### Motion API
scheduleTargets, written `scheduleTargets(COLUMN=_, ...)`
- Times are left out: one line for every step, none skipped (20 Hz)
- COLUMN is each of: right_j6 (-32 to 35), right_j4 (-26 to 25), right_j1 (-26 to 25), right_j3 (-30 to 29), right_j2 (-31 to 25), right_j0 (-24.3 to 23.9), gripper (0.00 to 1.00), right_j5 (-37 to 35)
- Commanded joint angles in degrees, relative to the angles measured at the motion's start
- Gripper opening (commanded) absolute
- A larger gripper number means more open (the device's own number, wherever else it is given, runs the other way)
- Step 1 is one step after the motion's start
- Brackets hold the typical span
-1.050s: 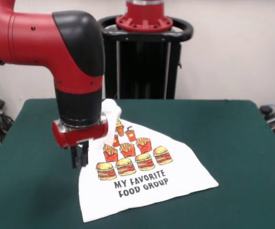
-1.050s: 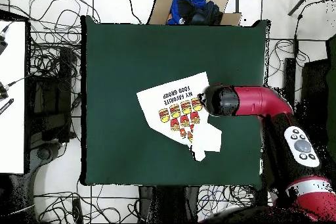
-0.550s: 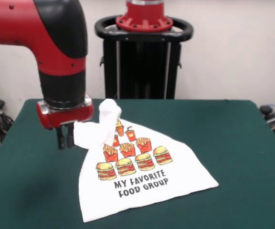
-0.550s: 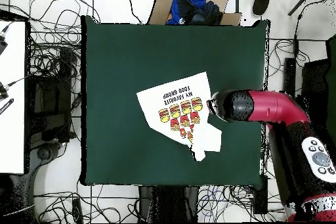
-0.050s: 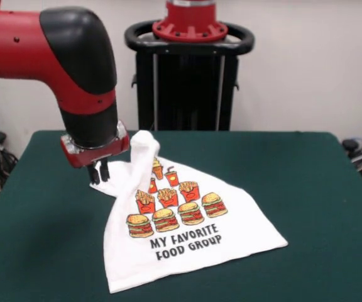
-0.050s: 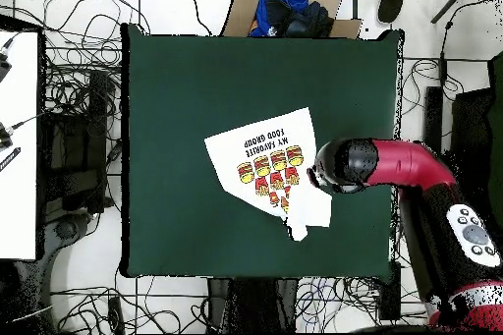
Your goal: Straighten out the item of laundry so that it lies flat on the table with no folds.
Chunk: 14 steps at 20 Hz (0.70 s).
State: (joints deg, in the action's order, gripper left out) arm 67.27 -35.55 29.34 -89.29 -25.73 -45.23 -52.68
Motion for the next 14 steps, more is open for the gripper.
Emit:
scheduleTargets(right_j6=-11.2, right_j4=-1.6, right_j1=-5.5, right_j3=2.0, right_j2=-2.5, right_j0=2.0, gripper=0.0, right_j5=-6.2)
scheduleTargets(right_j6=-11.0, right_j4=-1.8, right_j1=-5.8, right_j3=2.0, right_j2=-2.5, right_j0=1.9, gripper=0.0, right_j5=-6.2)
scheduleTargets(right_j6=-10.9, right_j4=-2.1, right_j1=-6.0, right_j3=2.1, right_j2=-2.5, right_j0=1.9, gripper=0.0, right_j5=-6.2)
scheduleTargets(right_j6=-10.8, right_j4=-2.4, right_j1=-6.2, right_j3=2.2, right_j2=-2.4, right_j0=1.9, gripper=0.0, right_j5=-6.0)
scheduleTargets(right_j6=-10.6, right_j4=-3.0, right_j1=-6.6, right_j3=2.7, right_j2=-2.0, right_j0=2.2, gripper=0.0, right_j5=-6.1)
scheduleTargets(right_j6=-10.5, right_j4=-3.6, right_j1=-6.7, right_j3=3.3, right_j2=-1.5, right_j0=2.7, gripper=0.0, right_j5=-6.7)
scheduleTargets(right_j6=-10.5, right_j4=-4.2, right_j1=-6.9, right_j3=3.8, right_j2=-1.1, right_j0=3.1, gripper=0.0, right_j5=-7.2)
scheduleTargets(right_j6=-10.5, right_j4=-4.4, right_j1=-6.9, right_j3=4.0, right_j2=-0.8, right_j0=3.3, gripper=0.0, right_j5=-7.6)
scheduleTargets(right_j6=-10.3, right_j4=-5.2, right_j1=-6.9, right_j3=4.9, right_j2=0.0, right_j0=4.4, gripper=0.0, right_j5=-9.0)
scheduleTargets(right_j6=-10.5, right_j4=-5.5, right_j1=-6.9, right_j3=5.3, right_j2=0.5, right_j0=4.8, gripper=0.0, right_j5=-10.0)
scheduleTargets(right_j6=-10.6, right_j4=-6.0, right_j1=-6.9, right_j3=5.8, right_j2=1.0, right_j0=5.4, gripper=0.0, right_j5=-11.3)
scheduleTargets(right_j6=-10.7, right_j4=-6.3, right_j1=-6.8, right_j3=6.2, right_j2=1.4, right_j0=5.8, gripper=0.0, right_j5=-12.3)
scheduleTargets(right_j6=-10.5, right_j4=-7.0, right_j1=-6.8, right_j3=6.8, right_j2=1.7, right_j0=6.4, gripper=1.0, right_j5=-14.0)
scheduleTargets(right_j6=-10.5, right_j4=-7.3, right_j1=-6.7, right_j3=7.0, right_j2=1.9, right_j0=6.8, gripper=1.0, right_j5=-14.7)
